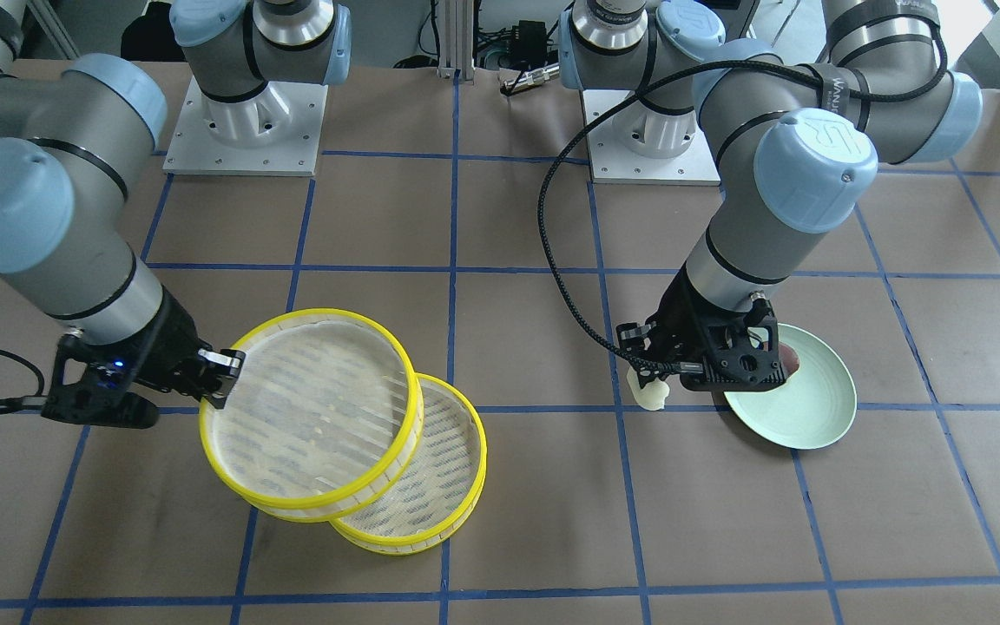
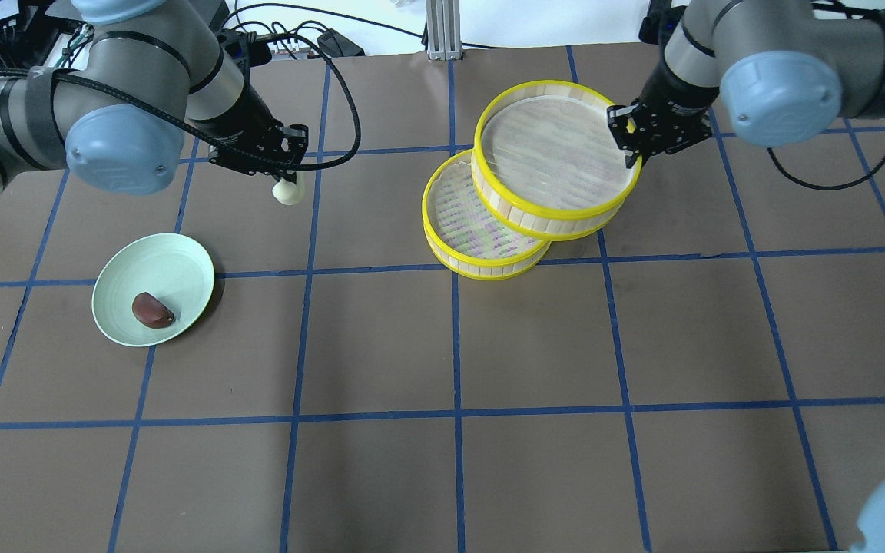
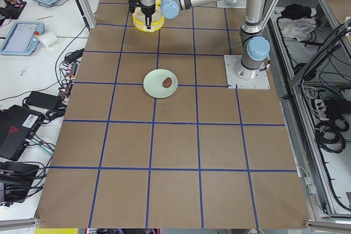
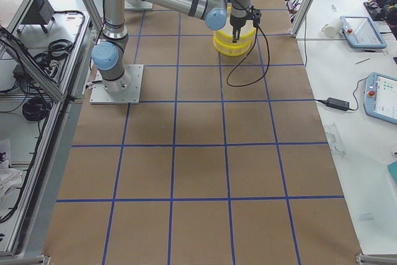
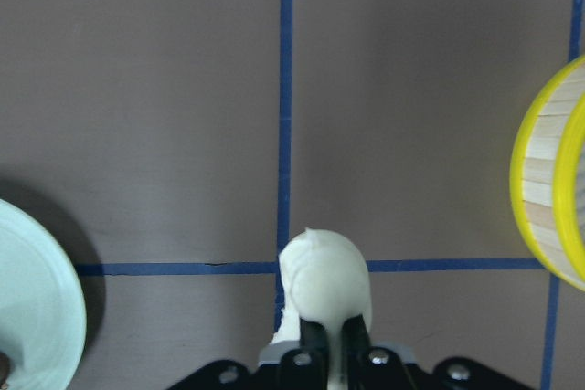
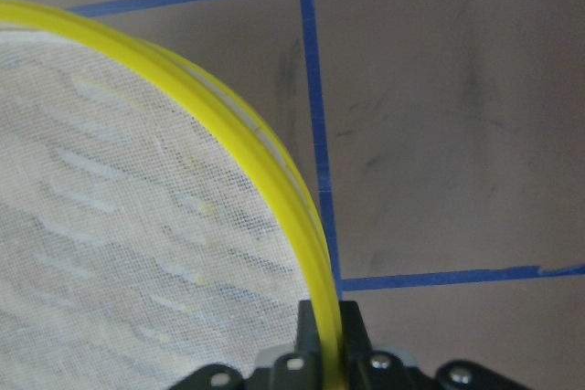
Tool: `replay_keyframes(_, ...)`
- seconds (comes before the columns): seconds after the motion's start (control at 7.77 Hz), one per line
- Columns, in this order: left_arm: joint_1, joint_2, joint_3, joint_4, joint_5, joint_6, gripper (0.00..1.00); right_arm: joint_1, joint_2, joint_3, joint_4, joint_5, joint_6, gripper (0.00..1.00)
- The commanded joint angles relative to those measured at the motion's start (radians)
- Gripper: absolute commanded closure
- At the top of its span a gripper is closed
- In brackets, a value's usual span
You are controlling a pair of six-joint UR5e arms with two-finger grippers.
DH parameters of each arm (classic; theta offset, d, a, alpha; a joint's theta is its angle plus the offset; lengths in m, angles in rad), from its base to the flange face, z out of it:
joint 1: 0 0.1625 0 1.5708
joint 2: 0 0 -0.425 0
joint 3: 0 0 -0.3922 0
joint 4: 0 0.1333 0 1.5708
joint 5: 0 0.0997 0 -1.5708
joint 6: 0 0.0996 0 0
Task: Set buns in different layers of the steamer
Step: 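Lift the top tier aside with the right gripper while the left carries the bun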
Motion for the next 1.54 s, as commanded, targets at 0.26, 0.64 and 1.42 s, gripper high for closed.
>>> replay_keyframes(0.26, -0.152, -0.084, -0.001, 0.24, -0.175, -0.217, 1.0, -0.184, -0.09, -0.005, 0.067, -0.06, -0.216, 1.0)
replay_keyframes(0.64, -0.237, -0.168, -0.001, 0.356, -0.276, -0.312, 1.0, -0.261, -0.093, -0.005, 0.075, -0.078, -0.338, 1.0)
replay_keyframes(1.42, -0.263, -0.3, 0.065, 0.408, -0.313, -0.332, 0.92, -0.271, -0.091, -0.003, 0.074, -0.077, -0.366, 1.0)
